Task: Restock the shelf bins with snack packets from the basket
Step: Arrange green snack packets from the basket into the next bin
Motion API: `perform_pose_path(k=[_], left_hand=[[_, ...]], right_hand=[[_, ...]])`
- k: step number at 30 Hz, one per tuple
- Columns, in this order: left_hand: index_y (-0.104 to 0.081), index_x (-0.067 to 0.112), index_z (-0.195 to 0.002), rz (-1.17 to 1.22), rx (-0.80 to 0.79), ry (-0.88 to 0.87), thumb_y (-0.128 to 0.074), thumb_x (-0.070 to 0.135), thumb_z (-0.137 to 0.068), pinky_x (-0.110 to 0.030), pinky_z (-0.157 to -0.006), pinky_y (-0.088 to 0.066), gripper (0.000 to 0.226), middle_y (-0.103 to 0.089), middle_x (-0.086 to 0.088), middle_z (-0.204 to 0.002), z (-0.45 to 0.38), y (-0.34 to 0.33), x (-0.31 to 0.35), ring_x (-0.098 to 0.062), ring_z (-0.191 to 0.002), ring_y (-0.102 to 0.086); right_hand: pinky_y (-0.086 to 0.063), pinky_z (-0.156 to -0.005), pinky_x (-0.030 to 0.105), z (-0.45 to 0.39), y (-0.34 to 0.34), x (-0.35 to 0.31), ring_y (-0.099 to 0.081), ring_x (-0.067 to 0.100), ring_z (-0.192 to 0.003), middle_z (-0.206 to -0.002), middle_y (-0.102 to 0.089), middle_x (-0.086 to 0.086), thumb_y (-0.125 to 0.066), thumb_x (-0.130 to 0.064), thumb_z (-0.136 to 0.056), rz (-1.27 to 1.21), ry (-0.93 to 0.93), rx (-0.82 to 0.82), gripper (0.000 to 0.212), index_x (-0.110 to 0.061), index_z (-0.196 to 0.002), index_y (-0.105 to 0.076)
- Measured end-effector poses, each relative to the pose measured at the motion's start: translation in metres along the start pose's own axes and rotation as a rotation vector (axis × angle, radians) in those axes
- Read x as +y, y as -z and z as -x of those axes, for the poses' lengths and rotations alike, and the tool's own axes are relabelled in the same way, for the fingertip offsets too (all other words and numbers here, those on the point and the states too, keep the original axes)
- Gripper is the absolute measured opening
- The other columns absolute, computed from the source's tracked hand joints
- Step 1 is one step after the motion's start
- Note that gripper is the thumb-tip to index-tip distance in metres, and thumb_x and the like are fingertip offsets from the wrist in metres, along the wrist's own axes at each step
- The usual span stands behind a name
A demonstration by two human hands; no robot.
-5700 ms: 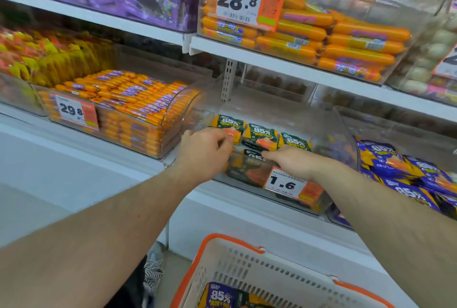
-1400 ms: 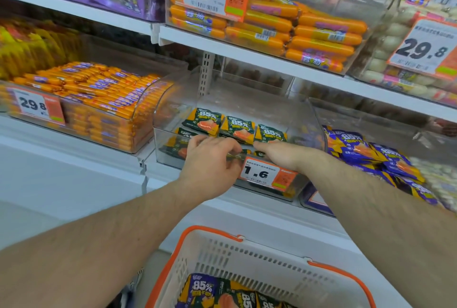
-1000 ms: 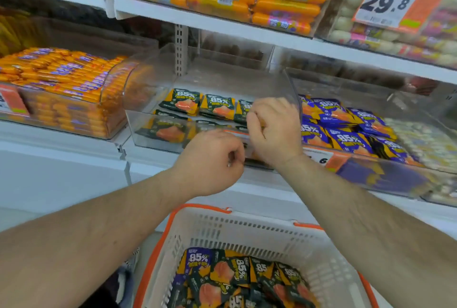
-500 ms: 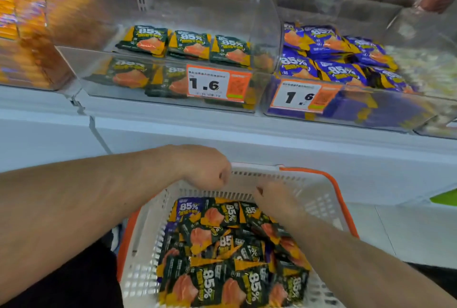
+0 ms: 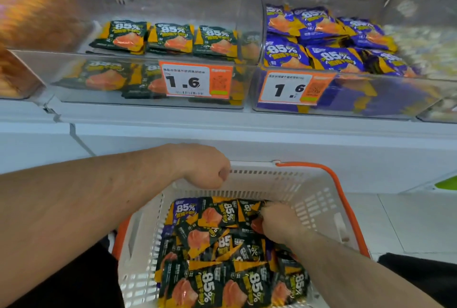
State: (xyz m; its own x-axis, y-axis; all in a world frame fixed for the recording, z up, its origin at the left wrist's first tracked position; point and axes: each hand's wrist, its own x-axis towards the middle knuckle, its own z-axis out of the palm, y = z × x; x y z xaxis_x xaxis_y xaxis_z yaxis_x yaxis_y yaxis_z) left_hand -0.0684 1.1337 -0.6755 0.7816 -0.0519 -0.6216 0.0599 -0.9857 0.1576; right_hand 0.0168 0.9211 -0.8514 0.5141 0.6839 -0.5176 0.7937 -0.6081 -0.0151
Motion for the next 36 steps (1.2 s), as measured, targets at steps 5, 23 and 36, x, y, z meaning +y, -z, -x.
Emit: perform_pose_path(k=[5,23,36], left_hand=[[-0.06,0.02,-0.123,0.047,0.062,0.08,-0.051,0.035,-0.097,-0.037,-0.096,-0.046,0.031,-0.059,0.001,-0.126,0.016,0.01,-0.027,-0.018,-0.111,-0.055],[-0.076,0.008,-0.096,1.005,0.683,-0.024,-0.079,0.018,-0.081,-0.046,-0.093,-0.054,0.019,-0.076,-0.008,-0.096,0.144,0.043,-0.087,-0.029,-0.095,-0.071],[-0.071,0.013,-0.085,0.943,1.226,0.056,-0.077,0.024,-0.083,-0.044,-0.069,-0.06,0.013,-0.075,-0.001,-0.079,0.177,0.065,-0.101,-0.018,-0.073,-0.072]], right_hand=[[-0.046,-0.095,0.036,0.0,0.065,-0.028,-0.056,0.024,-0.111,-0.124,-0.062,0.005,-0.044,-0.023,-0.098,-0.094,0.145,0.129,0.03,-0.016,-0.121,-0.061],[-0.04,-0.099,0.041,0.058,0.285,-0.124,-0.06,0.031,-0.115,-0.117,-0.07,0.012,-0.067,-0.023,-0.087,-1.383,0.349,0.277,0.024,-0.009,-0.105,-0.073],[-0.061,-0.063,0.034,0.078,0.348,-0.156,-0.074,0.028,-0.074,-0.1,-0.075,0.013,-0.056,-0.01,-0.095,-1.534,0.305,0.034,0.013,-0.013,-0.105,-0.065]])
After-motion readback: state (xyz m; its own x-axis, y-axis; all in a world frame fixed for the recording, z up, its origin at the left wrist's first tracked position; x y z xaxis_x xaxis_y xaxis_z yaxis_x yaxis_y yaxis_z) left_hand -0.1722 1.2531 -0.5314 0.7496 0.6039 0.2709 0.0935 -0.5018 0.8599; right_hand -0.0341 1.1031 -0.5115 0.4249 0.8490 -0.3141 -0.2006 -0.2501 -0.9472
